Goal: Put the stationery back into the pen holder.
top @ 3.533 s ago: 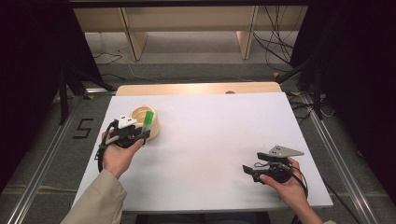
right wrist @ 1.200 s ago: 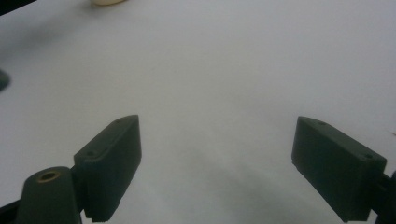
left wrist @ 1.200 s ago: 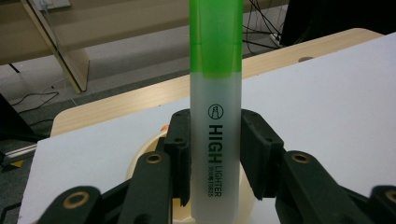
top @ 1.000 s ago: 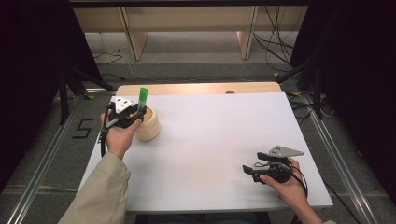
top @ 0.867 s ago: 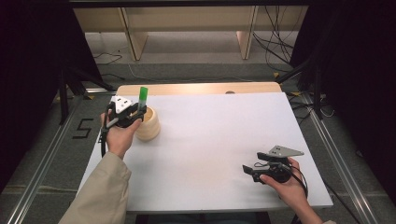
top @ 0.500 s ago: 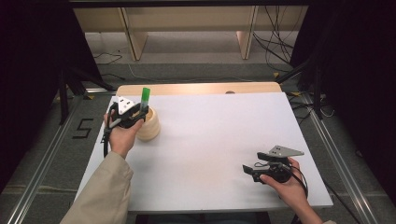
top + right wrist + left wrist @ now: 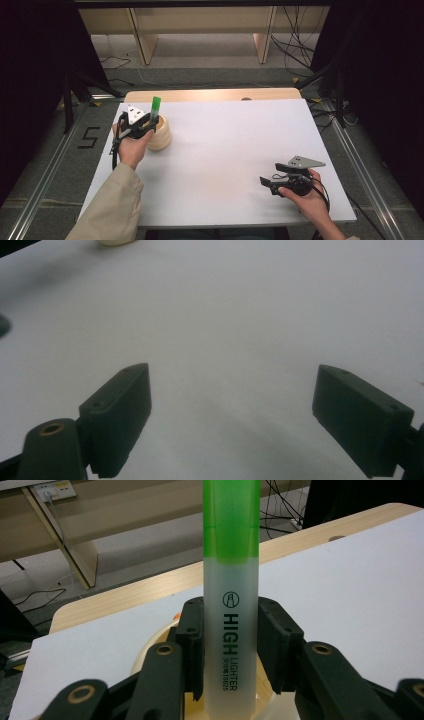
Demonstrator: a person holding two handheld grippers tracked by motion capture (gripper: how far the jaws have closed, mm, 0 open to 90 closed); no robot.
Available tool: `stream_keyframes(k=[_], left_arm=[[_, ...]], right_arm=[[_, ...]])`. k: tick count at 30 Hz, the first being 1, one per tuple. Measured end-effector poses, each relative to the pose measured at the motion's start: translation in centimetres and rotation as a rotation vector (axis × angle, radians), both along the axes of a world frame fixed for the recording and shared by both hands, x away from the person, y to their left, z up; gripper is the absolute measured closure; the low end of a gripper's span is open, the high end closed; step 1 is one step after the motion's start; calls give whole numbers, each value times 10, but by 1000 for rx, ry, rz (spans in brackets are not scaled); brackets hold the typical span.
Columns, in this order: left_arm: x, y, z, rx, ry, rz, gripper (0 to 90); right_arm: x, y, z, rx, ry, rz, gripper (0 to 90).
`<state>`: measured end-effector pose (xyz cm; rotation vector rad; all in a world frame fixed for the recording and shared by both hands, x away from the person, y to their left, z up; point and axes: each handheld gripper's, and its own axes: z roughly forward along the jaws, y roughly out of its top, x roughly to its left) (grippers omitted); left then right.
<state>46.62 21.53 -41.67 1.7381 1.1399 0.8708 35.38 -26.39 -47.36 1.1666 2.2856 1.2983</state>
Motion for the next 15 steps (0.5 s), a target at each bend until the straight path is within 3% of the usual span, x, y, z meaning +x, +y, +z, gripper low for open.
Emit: stream_keyframes(k=[15], left_arm=[[4,1,-8,24,14,5,661]], right_arm=[[0,0,0,1,1,0,167]])
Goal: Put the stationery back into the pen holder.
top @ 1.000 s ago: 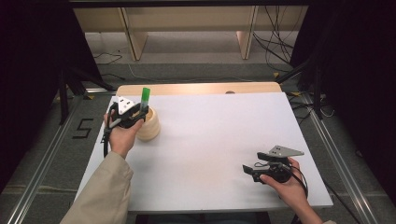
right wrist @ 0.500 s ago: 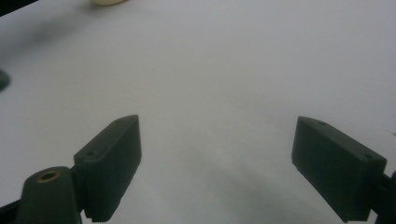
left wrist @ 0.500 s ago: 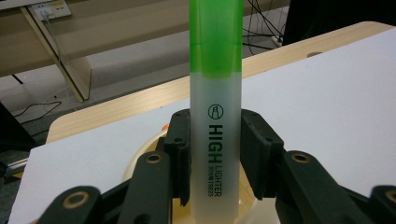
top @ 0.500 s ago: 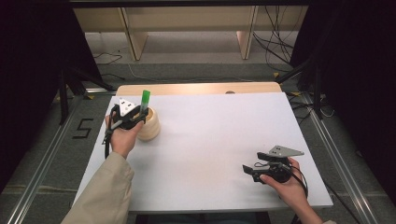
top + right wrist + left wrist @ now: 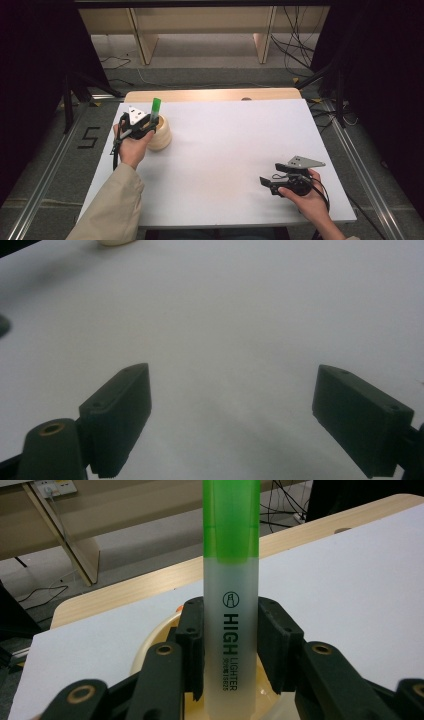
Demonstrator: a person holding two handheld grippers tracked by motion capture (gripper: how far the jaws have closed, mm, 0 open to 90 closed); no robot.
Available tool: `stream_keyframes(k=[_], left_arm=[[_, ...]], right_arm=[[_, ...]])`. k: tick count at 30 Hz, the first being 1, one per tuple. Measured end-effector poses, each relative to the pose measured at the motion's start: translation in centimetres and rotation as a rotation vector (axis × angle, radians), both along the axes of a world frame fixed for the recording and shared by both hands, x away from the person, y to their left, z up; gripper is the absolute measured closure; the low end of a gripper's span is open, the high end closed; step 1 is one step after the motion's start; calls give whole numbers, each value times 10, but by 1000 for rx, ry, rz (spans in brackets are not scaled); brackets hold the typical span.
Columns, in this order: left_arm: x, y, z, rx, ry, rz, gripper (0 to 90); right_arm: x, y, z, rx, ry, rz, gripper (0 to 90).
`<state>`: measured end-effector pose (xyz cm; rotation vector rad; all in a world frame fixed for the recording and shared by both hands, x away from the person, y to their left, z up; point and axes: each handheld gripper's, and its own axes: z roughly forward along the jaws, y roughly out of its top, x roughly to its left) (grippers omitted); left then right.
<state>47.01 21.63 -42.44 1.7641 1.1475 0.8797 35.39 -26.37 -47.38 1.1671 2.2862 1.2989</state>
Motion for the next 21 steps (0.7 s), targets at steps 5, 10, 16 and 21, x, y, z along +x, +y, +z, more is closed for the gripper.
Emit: stream_keyframes(k=[5,10,16,21], left_arm=[[2,1,-4,3,12,6,661],[3,2,-7,7,22,9,661],[4,3,-10,10,31,10,660],[4,3,-12,13,35,12,660]], right_arm=[[0,0,0,0,0,1,167],[0,0,0,0,0,1,167],[0,0,0,0,0,1,167],[0,0,0,0,0,1,167]])
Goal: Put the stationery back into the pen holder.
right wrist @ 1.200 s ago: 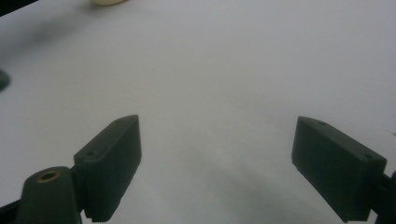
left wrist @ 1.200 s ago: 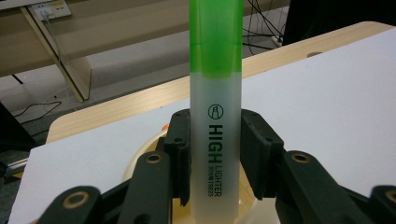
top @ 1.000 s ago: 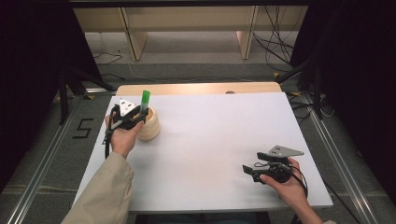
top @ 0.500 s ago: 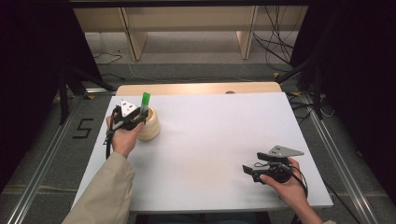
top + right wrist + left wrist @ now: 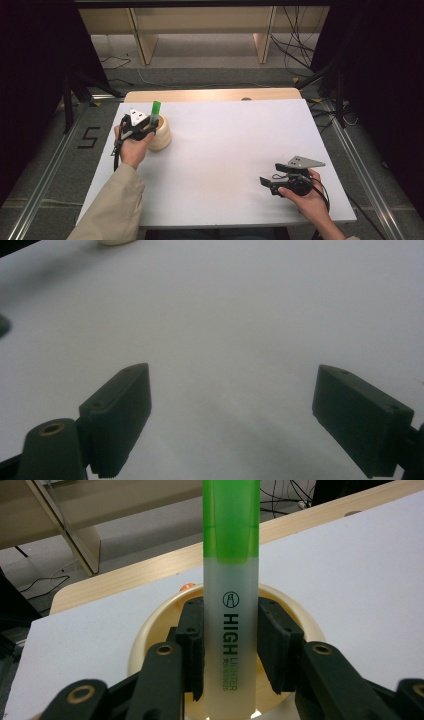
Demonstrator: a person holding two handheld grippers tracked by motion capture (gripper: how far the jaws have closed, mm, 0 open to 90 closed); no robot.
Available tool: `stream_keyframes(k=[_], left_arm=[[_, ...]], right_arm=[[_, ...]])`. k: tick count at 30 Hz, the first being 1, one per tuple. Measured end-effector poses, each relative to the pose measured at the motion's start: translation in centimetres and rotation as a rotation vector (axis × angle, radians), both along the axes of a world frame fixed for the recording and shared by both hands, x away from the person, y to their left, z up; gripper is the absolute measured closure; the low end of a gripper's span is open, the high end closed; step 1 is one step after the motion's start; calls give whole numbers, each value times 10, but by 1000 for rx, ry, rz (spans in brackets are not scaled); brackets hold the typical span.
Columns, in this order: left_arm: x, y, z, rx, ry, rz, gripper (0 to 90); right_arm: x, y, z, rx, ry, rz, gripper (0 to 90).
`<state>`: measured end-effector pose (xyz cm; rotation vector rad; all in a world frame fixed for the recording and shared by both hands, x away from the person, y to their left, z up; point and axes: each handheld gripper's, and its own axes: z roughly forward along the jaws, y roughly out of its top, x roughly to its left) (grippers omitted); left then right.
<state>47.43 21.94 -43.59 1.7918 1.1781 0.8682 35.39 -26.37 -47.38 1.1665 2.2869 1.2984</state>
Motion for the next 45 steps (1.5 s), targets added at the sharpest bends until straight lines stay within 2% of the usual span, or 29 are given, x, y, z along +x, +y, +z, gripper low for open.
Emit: stream_keyframes(k=[36,45], left_arm=[[2,3,-7,0,36,10,656],[-3,6,2,-9,8,23,572]], right_arm=[[0,0,0,0,-1,1,167],[0,0,0,0,-1,2,167]])
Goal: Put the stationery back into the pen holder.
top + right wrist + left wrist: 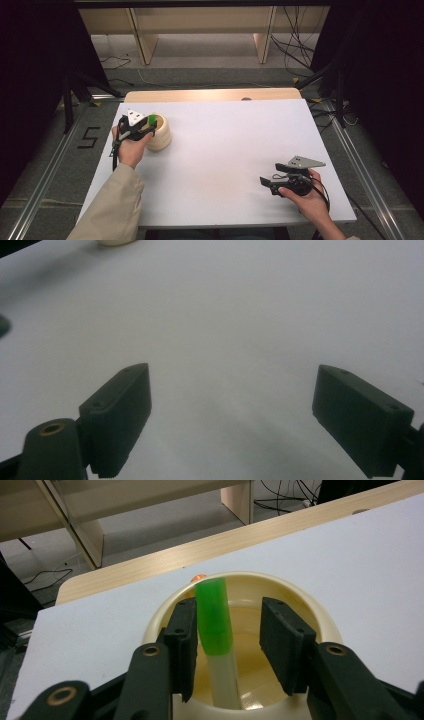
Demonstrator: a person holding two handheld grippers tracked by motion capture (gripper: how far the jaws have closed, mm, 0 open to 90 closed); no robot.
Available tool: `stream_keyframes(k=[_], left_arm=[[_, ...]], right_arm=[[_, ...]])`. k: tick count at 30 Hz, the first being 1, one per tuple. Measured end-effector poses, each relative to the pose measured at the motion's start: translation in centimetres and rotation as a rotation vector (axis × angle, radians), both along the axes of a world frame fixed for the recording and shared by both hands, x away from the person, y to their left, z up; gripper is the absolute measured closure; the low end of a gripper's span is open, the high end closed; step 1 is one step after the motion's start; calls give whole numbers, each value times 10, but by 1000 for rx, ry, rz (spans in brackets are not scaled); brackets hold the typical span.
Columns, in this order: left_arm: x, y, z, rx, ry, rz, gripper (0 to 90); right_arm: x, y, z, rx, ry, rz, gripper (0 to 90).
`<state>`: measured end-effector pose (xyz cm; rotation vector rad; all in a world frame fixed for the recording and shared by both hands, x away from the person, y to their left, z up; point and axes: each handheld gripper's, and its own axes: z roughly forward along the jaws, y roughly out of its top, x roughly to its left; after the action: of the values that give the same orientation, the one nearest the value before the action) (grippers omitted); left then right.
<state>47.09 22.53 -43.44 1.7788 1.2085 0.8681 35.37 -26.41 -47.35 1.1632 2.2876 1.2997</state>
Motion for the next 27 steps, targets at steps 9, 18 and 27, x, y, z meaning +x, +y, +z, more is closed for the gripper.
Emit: stream_keyframes(k=[9,18,27], left_arm=[[-6,-3,12,-17,17,-19,478],[-13,-4,19,-32,45,-35,381],[-21,-7,23,-42,72,-66,333]], right_arm=[[0,0,0,1,-1,-1,167],[0,0,0,3,-2,-1,167],[0,0,0,4,-3,-2,167]])
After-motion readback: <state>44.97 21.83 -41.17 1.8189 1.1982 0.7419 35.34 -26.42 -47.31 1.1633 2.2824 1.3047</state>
